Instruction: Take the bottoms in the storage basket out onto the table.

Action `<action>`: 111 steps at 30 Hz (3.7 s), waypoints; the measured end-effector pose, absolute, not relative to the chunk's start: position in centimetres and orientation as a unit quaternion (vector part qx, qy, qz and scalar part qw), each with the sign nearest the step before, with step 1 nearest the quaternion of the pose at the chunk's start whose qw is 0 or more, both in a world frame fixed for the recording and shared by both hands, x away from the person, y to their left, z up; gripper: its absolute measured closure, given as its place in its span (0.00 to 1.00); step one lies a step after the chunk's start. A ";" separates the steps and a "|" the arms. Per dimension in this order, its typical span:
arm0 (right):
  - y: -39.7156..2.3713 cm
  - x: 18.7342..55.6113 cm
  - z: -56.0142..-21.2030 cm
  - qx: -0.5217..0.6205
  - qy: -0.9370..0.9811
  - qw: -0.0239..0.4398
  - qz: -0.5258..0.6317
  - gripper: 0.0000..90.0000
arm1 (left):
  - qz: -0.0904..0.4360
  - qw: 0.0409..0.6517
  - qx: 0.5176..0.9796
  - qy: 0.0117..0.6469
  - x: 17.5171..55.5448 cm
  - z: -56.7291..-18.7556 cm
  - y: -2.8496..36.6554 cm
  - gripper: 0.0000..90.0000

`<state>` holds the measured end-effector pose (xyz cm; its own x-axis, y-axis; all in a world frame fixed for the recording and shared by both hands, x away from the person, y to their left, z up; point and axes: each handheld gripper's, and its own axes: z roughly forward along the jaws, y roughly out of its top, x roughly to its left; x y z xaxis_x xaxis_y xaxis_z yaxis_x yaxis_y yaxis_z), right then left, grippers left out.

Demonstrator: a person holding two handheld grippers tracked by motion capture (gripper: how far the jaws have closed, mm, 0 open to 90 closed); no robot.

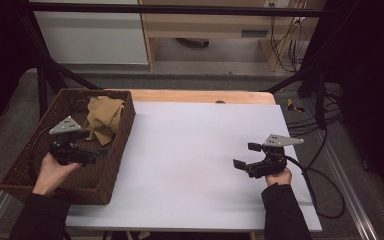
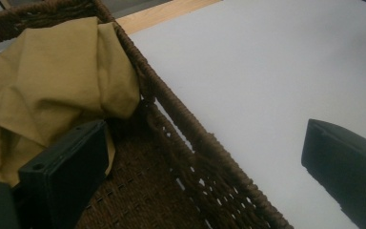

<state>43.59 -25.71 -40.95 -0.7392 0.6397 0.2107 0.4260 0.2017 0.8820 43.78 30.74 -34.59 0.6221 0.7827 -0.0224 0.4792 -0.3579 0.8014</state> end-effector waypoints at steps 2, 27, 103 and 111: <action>-25.7 43.6 -41.0 0.346 0.769 0.101 0.528 0.04 | 0.187 0.408 0.802 0.394 43.7 -34.2 31.0 0.02; -25.8 43.6 -40.9 0.347 0.767 0.103 0.530 0.04 | 0.202 0.387 0.798 0.416 45.8 -31.8 32.0 0.02; -25.8 43.6 -40.9 0.347 0.768 0.104 0.528 0.04 | 0.227 0.305 0.781 0.495 56.4 -37.7 30.5 0.04; -25.7 43.6 -40.9 0.347 0.769 0.103 0.526 0.04 | 0.220 0.297 0.784 0.499 57.0 -38.8 30.4 0.03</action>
